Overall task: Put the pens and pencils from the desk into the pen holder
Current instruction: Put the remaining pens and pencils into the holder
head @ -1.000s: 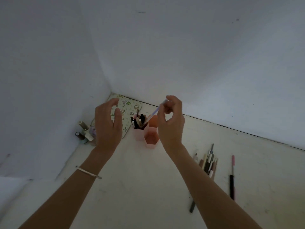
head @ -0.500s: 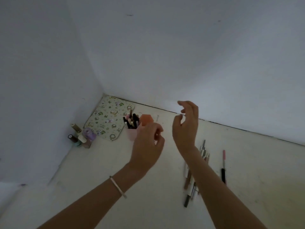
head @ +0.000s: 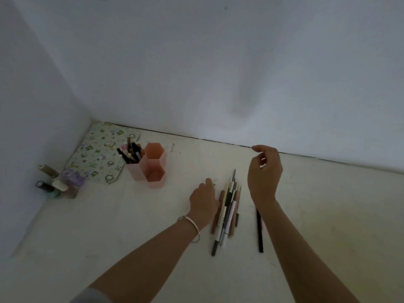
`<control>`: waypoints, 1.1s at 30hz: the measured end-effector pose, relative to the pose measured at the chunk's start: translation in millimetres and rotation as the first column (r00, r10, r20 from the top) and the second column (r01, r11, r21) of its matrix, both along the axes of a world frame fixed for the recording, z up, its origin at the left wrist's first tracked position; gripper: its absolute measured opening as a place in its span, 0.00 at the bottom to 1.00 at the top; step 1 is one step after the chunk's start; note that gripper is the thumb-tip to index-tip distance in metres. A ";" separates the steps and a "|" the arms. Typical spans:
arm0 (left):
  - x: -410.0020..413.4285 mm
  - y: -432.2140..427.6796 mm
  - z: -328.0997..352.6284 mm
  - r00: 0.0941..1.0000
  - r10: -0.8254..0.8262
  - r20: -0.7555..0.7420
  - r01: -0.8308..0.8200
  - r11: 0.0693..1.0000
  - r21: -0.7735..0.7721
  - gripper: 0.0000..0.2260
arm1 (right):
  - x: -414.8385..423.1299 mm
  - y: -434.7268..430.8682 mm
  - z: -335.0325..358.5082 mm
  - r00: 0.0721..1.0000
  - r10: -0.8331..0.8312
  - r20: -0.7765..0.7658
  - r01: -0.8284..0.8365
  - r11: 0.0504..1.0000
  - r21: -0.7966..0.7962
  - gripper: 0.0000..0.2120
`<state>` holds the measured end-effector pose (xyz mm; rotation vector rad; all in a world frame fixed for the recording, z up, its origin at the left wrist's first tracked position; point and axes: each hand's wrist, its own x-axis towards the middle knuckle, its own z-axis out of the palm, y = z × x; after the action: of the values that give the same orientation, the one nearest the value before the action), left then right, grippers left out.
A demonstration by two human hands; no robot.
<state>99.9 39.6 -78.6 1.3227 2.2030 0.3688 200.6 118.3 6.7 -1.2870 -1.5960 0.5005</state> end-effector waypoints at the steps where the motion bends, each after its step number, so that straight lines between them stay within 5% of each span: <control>1: -2.9 0.5 3.5 1.000 0.010 0.023 -0.010 1.000 0.024 0.18 | 0.9 2.2 -5.1 1.000 -0.001 0.002 0.001 0.999 -0.036 0.16; 4: -19.0 0.8 25.1 0.982 0.084 0.169 -0.119 0.972 0.205 0.28 | 0.8 20.0 -24.7 0.991 0.001 0.137 0.039 0.957 -0.286 0.12; 8: -49.8 -10.0 66.3 0.948 0.050 0.314 -0.199 0.864 0.463 0.41 | -7.6 40.6 -54.0 0.911 0.164 0.379 0.112 0.785 -0.609 0.15; 14: -87.9 -27.6 106.2 0.970 0.037 0.242 -0.188 0.744 0.641 0.34 | -28.5 40.0 -76.3 0.732 0.262 0.629 0.194 0.805 -0.561 0.06; 18: -113.1 -24.8 121.9 0.960 0.062 0.272 -0.240 0.677 0.696 0.31 | -32.5 54.8 -59.9 0.822 0.215 0.527 0.126 0.834 -0.537 0.07; 22: -156.3 -13.7 137.0 0.947 0.245 0.207 -0.316 0.602 0.733 0.29 | -38.9 85.9 12.3 0.951 -0.003 0.310 0.105 0.943 -0.315 0.06; 28: -191.5 2.4 130.7 0.954 0.297 0.037 -0.262 0.766 0.587 0.26 | -63.0 70.3 112.5 0.989 0.025 -0.145 -0.029 0.999 -0.023 0.06; 33: -193.9 14.2 120.4 0.964 0.236 -0.120 -0.175 0.908 0.381 0.15 | -89.7 32.2 117.5 0.944 0.173 -0.281 -0.163 0.985 0.056 0.05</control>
<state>-94.0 53.8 41.9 1.3470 2.5102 0.8146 110.9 150.4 124.2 -1.0072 -1.4687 0.7301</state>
